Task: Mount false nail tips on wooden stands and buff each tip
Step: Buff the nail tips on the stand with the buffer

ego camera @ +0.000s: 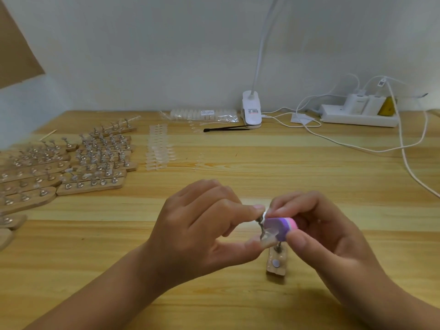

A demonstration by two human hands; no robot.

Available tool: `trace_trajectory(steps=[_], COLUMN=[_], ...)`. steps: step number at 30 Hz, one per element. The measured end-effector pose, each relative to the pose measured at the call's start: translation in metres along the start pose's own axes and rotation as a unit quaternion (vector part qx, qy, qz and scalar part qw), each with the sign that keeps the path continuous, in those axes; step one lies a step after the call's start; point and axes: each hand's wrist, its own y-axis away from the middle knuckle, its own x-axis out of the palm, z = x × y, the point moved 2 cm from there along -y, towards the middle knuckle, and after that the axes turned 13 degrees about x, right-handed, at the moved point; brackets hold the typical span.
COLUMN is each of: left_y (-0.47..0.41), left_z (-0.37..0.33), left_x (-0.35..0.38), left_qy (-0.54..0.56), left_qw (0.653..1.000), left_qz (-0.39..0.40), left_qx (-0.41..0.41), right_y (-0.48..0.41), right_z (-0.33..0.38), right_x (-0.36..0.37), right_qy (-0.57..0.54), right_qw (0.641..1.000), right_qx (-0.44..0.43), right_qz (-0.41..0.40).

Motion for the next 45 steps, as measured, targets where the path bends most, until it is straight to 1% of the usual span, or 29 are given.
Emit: trace_trajectory(steps=[2, 4, 6, 8, 9, 10, 11, 13, 14, 15, 16, 18, 20, 21, 23, 25, 27, 29, 31, 34, 38, 39, 40, 41, 42, 43, 44, 45], left_y=[0.001, 0.001, 0.001, 0.002, 0.002, 0.003, 0.004, 0.007, 0.008, 0.007, 0.007, 0.006, 0.005, 0.004, 0.003, 0.002, 0.001, 0.000, -0.001, -0.001, 0.000, 0.001, 0.003, 0.006, 0.008, 0.009, 0.008, 0.007], left_z=[0.000, 0.001, 0.000, 0.000, 0.000, 0.000, 0.000, -0.001, 0.000, 0.000, 0.000, 0.000, 0.000, 0.000, -0.001, -0.003, -0.004, -0.005, -0.007, -0.006, -0.004, -0.004, -0.003, -0.001, 0.001, 0.002, 0.002, 0.002], left_x=[0.000, 0.000, 0.001, 0.003, 0.004, 0.006, 0.008, 0.015, 0.018, 0.020, 0.022, 0.024, 0.025, 0.024, 0.023, 0.024, 0.025, 0.026, 0.027, 0.026, 0.025, 0.025, 0.025, 0.025, 0.023, 0.019, 0.016, 0.013], left_qy=[0.008, 0.014, 0.033, 0.096, 0.144, 0.193, 0.245, 0.359, 0.410, 0.445, 0.464, 0.486, 0.515, 0.528, 0.548, 0.566, 0.573, 0.571, 0.561, 0.530, 0.520, 0.510, 0.483, 0.436, 0.370, 0.291, 0.207, 0.126], left_qw=[1.000, 1.000, 0.999, 0.994, 0.983, 0.965, 0.937, 0.856, 0.813, 0.778, 0.758, 0.736, 0.707, 0.693, 0.676, 0.664, 0.660, 0.661, 0.669, 0.692, 0.693, 0.700, 0.719, 0.756, 0.807, 0.863, 0.914, 0.952], left_qz=[-0.004, -0.002, -0.001, -0.010, -0.012, -0.007, 0.004, 0.018, 0.018, 0.018, 0.022, 0.025, 0.014, 0.008, 0.003, 0.007, 0.015, 0.028, 0.039, 0.058, 0.079, 0.081, 0.081, 0.080, 0.078, 0.081, 0.092, 0.105], left_qx=[-0.004, -0.002, -0.010, -0.059, -0.109, -0.175, -0.249, -0.372, -0.413, -0.443, -0.458, -0.471, -0.484, -0.490, -0.493, -0.489, -0.487, -0.485, -0.485, -0.488, -0.492, -0.494, -0.493, -0.482, -0.454, -0.405, -0.337, -0.259], right_y=[0.000, 0.001, 0.000, -0.003, -0.004, -0.005, -0.005, -0.004, -0.003, -0.002, -0.002, -0.001, -0.002, -0.003, -0.004, -0.005, -0.006, -0.007, -0.008, -0.009, -0.007, -0.007, -0.007, -0.007, -0.008, -0.008, -0.009, -0.010], right_z=[0.000, 0.003, 0.003, 0.001, 0.003, 0.006, 0.009, 0.013, 0.013, 0.012, 0.012, 0.012, 0.013, 0.013, 0.013, 0.013, 0.011, 0.011, 0.011, 0.011, 0.009, 0.009, 0.009, 0.009, 0.010, 0.010, 0.010, 0.010], right_x=[-0.003, -0.002, -0.001, -0.006, -0.009, -0.011, -0.012, -0.014, -0.016, -0.018, -0.020, -0.025, -0.028, -0.029, -0.029, -0.024, -0.019, -0.016, -0.013, -0.010, -0.012, -0.012, -0.013, -0.014, -0.016, -0.017, -0.018, -0.019], right_qy=[-0.009, -0.006, 0.025, 0.046, 0.040, 0.031, 0.034, 0.070, 0.081, 0.081, 0.072, 0.055, 0.079, 0.108, 0.179, 0.241, 0.283, 0.308, 0.315, 0.316, 0.273, 0.265, 0.257, 0.242, 0.216, 0.181, 0.149, 0.128], right_qw=[1.000, 1.000, 1.000, 0.998, 0.998, 0.997, 0.996, 0.990, 0.988, 0.987, 0.988, 0.990, 0.989, 0.986, 0.973, 0.959, 0.946, 0.938, 0.937, 0.939, 0.959, 0.963, 0.965, 0.969, 0.976, 0.982, 0.987, 0.989], right_qx=[-0.002, -0.024, 0.000, 0.013, -0.002, -0.024, -0.048, -0.097, -0.112, -0.120, -0.123, -0.111, -0.081, -0.072, -0.081, -0.096, -0.123, -0.139, -0.137, -0.132, -0.058, -0.041, -0.025, -0.010, 0.008, 0.027, 0.047, 0.064], right_qz=[-0.021, -0.010, -0.008, -0.038, -0.052, -0.060, -0.066, -0.069, -0.067, -0.063, -0.061, -0.072, -0.100, -0.108, -0.119, -0.118, -0.094, -0.073, -0.059, -0.041, -0.038, -0.038, -0.039, -0.040, -0.043, -0.045, -0.045, -0.042])
